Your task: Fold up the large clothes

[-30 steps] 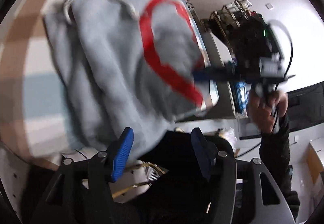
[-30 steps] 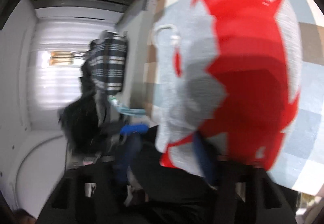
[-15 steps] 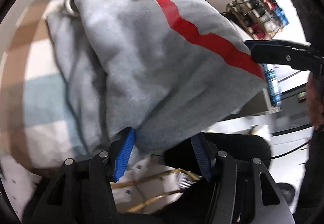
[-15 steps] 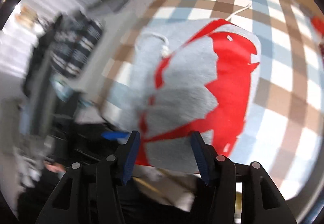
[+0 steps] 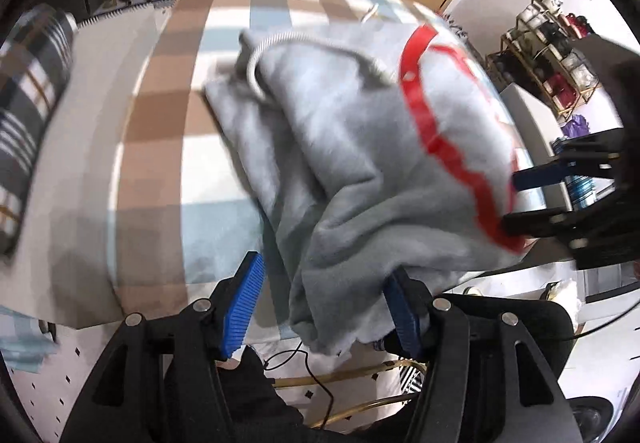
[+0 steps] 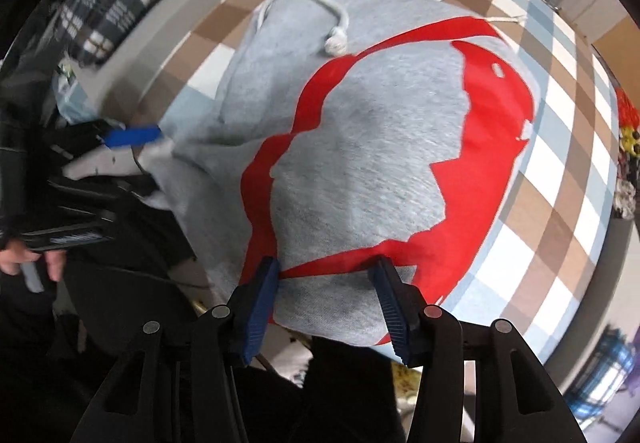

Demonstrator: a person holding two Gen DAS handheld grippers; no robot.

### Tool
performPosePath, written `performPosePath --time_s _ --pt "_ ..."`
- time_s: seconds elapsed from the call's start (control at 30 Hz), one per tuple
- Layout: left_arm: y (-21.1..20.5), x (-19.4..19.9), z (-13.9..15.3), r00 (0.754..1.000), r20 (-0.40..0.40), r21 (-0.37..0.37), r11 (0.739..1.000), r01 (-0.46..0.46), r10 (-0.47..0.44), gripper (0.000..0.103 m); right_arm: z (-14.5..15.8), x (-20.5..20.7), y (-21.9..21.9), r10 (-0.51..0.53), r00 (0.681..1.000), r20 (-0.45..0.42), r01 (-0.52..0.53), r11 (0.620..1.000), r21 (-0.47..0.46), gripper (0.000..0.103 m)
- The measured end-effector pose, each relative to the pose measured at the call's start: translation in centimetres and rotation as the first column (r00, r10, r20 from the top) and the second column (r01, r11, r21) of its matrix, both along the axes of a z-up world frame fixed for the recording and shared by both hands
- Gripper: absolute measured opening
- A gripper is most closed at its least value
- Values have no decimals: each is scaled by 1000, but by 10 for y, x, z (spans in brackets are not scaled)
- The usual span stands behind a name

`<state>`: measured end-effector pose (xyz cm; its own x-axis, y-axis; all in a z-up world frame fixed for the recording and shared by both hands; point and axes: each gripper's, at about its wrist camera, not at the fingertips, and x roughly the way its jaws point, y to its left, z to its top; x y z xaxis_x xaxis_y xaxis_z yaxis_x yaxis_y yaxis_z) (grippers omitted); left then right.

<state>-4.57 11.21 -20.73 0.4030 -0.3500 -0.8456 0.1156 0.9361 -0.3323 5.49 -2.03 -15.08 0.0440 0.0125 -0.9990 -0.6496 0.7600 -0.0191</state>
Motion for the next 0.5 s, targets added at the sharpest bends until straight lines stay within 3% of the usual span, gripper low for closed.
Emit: performPosePath --time_s 0.13,0.23,0.4,0.5 --pt "11 -7 17 997 73 -47 999 -21 24 56 -6 3 9 30 999 -34 -32 997 -65 51" --pt "18 -2 22 995 98 -137 990 -22 36 56 -6 1 7 48 997 -53 -52 994 -91 51" --pt "-34 32 -16 996 -3 -211 974 81 -84 56 5 7 -6 28 993 -112 -39 995 -96 51" --pt "-58 41 -54 991 -72 -172 980 102 -116 56 12 14 -16 -11 988 -154 2 998 -57 53"
